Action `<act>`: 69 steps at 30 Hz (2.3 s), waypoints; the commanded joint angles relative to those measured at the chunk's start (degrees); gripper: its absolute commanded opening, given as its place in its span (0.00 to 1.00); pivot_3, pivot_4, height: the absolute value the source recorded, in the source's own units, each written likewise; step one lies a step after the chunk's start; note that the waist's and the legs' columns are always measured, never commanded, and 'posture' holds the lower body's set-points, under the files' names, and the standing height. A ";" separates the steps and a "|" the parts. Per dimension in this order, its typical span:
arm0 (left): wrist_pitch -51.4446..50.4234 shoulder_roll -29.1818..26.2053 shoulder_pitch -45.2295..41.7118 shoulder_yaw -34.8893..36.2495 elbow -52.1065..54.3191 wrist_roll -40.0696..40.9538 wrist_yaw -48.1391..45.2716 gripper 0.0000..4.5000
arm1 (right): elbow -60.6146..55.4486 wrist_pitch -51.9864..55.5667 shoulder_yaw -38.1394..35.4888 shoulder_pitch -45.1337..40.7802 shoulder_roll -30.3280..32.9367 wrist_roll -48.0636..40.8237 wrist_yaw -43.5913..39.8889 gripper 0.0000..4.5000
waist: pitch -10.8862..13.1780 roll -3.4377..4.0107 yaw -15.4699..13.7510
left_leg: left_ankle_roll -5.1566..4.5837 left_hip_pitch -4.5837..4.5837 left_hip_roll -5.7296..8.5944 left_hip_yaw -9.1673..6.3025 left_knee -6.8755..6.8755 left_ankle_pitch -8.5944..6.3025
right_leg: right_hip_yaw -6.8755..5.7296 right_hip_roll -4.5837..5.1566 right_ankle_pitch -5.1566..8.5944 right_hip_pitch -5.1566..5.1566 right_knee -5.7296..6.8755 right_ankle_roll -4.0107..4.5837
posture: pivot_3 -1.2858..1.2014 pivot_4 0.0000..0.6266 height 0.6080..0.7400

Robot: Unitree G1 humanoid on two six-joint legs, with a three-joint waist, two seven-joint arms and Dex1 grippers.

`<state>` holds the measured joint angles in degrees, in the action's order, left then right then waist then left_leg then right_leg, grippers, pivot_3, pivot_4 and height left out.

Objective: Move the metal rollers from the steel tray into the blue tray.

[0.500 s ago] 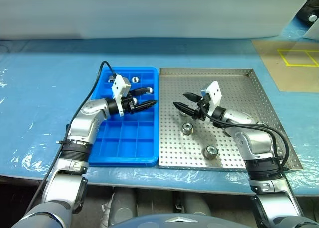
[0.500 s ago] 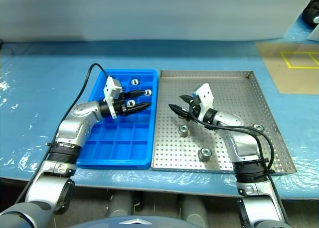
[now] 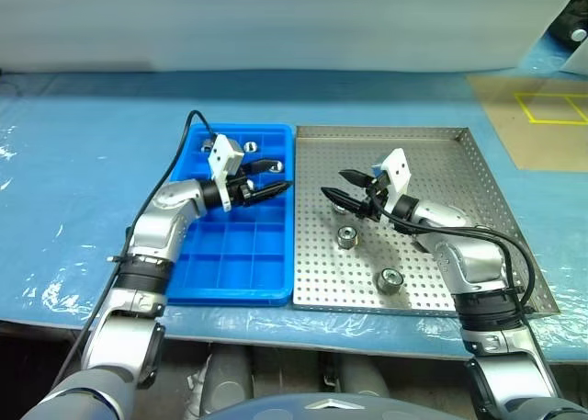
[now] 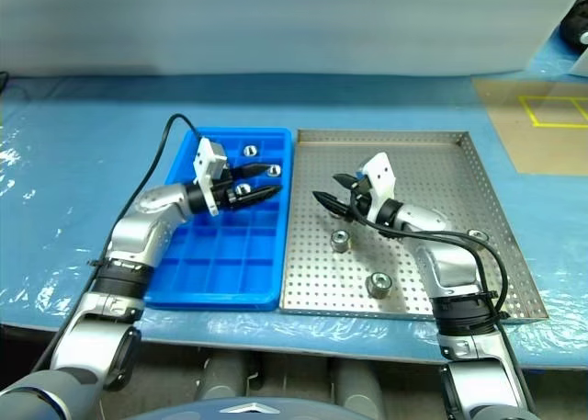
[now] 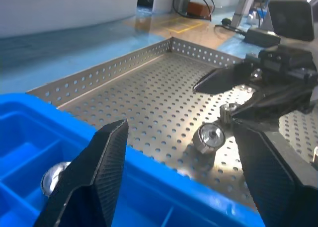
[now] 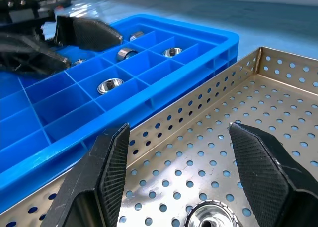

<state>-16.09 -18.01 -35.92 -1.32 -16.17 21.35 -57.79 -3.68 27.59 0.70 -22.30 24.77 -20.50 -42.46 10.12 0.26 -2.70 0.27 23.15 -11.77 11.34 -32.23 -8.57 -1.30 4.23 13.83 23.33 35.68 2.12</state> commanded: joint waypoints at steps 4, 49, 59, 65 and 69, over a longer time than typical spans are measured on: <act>5.33 4.31 -13.77 -4.29 -11.74 -2.80 -6.24 0.78 | -5.31 1.24 -5.30 0.09 5.29 -2.20 -0.29 0.73 | -0.01 -0.01 0.05 | -0.03 0.00 0.04 0.00 -0.07 -0.01 | 0.01 0.05 -0.01 -0.06 0.00 -0.01 | 0.42 0.24 1.00; 34.63 15.83 -33.43 -17.87 -59.86 -38.66 0.78 0.42 | -28.16 6.38 -17.55 22.37 5.55 -5.55 16.57 0.73 | -0.01 -0.01 5.34 | -0.71 0.03 0.11 -0.15 -0.30 -0.22 | 0.06 0.08 -0.15 -0.35 -0.57 -0.25 | 0.28 0.24 1.00; 35.42 14.98 -34.35 -12.33 -57.80 -33.08 -6.57 0.39 | -27.54 6.27 -15.91 20.85 5.50 -5.86 16.64 0.73 | -0.01 0.00 5.36 | -0.81 0.08 0.11 -0.16 -0.21 -0.27 | 0.06 0.08 -0.15 -0.35 -0.78 -0.26 | 0.29 0.24 1.00; 31.30 8.65 -34.77 -4.18 -48.12 -21.35 -25.76 0.39 | -24.78 6.80 -12.67 14.67 5.60 -7.23 13.34 0.73 | 0.00 0.00 5.26 | -0.80 0.04 0.08 -0.17 -0.11 -0.26 | 0.08 0.07 -0.16 -0.28 -0.74 -0.24 | 0.33 0.24 1.00; 26.33 2.30 -32.19 -2.49 -39.52 -18.12 -29.61 0.39 | -22.17 7.56 -8.37 8.46 5.23 -8.85 9.21 0.73 | 0.00 0.03 4.88 | -0.77 -0.02 0.05 -0.17 -0.04 -0.24 | 0.07 0.06 -0.15 -0.28 -0.69 -0.22 | 0.37 0.24 1.00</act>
<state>12.40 -13.64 -68.87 -5.17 -60.80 0.62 -85.34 -25.48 35.26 -9.47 -11.11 30.01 -27.50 -31.08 10.12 0.29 2.19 -0.50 23.14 -11.71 11.17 -32.27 -8.81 -1.23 4.30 13.68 23.05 34.98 1.89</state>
